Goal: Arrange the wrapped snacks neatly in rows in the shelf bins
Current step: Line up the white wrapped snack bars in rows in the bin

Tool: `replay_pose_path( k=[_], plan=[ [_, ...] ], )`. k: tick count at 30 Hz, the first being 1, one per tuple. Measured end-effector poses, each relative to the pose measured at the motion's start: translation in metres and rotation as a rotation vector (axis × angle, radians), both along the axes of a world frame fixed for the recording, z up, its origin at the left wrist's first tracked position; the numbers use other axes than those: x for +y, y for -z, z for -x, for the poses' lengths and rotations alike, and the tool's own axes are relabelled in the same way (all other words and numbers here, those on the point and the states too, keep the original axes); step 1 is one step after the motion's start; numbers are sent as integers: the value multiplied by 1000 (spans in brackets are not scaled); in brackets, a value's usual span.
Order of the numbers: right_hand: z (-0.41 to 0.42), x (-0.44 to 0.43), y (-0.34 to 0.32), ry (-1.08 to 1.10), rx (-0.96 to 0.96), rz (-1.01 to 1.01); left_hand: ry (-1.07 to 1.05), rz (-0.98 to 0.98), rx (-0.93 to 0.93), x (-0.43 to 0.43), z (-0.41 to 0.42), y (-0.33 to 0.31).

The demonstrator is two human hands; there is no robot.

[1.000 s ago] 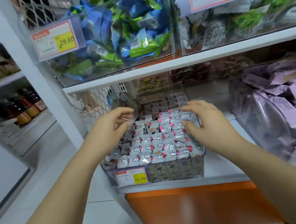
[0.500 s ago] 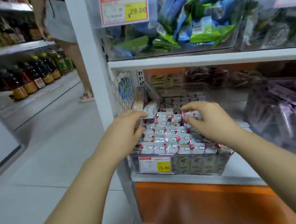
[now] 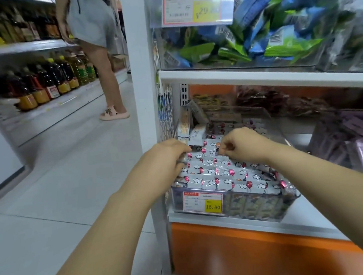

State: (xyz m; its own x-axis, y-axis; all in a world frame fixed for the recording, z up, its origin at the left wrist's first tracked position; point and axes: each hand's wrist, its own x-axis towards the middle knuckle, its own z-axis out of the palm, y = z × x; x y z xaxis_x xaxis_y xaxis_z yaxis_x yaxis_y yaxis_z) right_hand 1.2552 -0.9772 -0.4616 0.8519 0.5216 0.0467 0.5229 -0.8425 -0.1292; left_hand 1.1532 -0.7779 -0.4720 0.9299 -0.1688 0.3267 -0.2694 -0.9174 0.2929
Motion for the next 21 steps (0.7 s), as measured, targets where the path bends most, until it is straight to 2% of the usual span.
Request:
replay_pose_path(
  k=[2,5,7,10,15,18,21],
  plan=[
    [-1,-2,-2,-37,31,26,-8,-14,-34,-1,-1,1],
    [0,-11,-9,-39,142,-107,-26,-12,-61,-1,-2,3],
    [-1,-15,-8,-26,140,-206,-29,-17,-72,0,-3,6],
    [-1,-13,-2,-28,143,-248,-29,-7,-85,1,-3,7],
    [-1,10,-5,-94,23,-272,-34,52,-151,-1,4,4],
    [0,30,-3,-154,17,-228,-58,71,-237,-2,10,-1],
    [1,37,-2,-147,-43,-266,-101,37,-355,0,16,-6]
  ],
)
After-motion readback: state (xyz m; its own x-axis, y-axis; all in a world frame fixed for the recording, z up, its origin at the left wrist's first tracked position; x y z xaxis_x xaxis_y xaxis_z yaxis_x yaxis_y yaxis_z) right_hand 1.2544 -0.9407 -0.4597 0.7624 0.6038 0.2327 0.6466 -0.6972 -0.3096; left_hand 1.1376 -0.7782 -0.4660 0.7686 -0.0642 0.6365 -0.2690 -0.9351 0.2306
